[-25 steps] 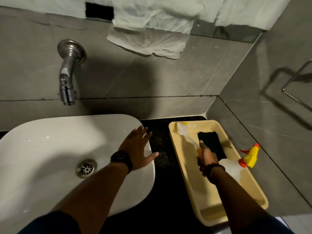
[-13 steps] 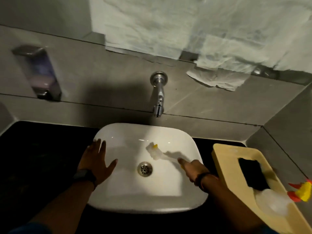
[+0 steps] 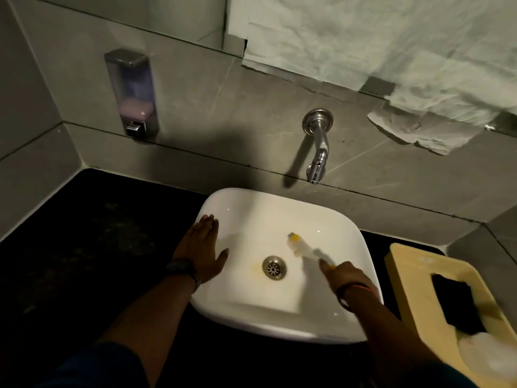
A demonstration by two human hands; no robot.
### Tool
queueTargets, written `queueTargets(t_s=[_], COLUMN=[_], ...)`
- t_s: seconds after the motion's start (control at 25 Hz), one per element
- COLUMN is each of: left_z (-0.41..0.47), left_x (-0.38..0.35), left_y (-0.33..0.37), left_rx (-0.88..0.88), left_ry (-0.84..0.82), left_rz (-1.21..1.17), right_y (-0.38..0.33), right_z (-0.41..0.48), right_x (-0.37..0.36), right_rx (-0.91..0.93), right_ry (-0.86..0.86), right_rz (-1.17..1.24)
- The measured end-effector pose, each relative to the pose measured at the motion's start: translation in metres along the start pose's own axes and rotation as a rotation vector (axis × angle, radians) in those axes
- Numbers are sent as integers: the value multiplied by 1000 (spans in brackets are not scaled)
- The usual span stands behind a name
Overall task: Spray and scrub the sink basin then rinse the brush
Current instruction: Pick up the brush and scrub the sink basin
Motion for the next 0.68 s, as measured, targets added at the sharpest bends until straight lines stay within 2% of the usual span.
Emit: queueTargets(t_s=[0.12, 0.28, 0.32, 0.4, 0.48, 0.56, 0.68], left_z=[1, 2, 3, 3, 3, 3, 5], left_x=[2, -1, -2, -2, -3, -3, -3], left_y=[0, 0, 0, -2, -1, -1, -1], left_rx=[3, 23, 25, 25, 15, 22, 31], left_ry=[-9, -23, -16, -2, 7, 19, 29], left_rz=[-5, 1, 7, 23, 31, 4, -23], right_y=[49, 30, 19, -4, -16, -26, -61], right_z=[-14, -43, -45, -38, -20, -9, -14], right_x=[13, -23, -32, -35, -26, -28, -54], right_rx=[-52, 186, 237, 235, 114, 95, 424], right_ry=[-39, -283, -296, -198, -62, -16, -204], right_rz=[-31, -68, -92, -128, -84, -19, 54])
Point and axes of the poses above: each hand's wrist, its own z-axis towards the middle knuckle, its own x-axis out of the back of the hand, y = z × x, the point moved 4 cm from there along z, towards the middle knuckle, and after that the axes turned 11 degrees about x, right-handed, at the moved point
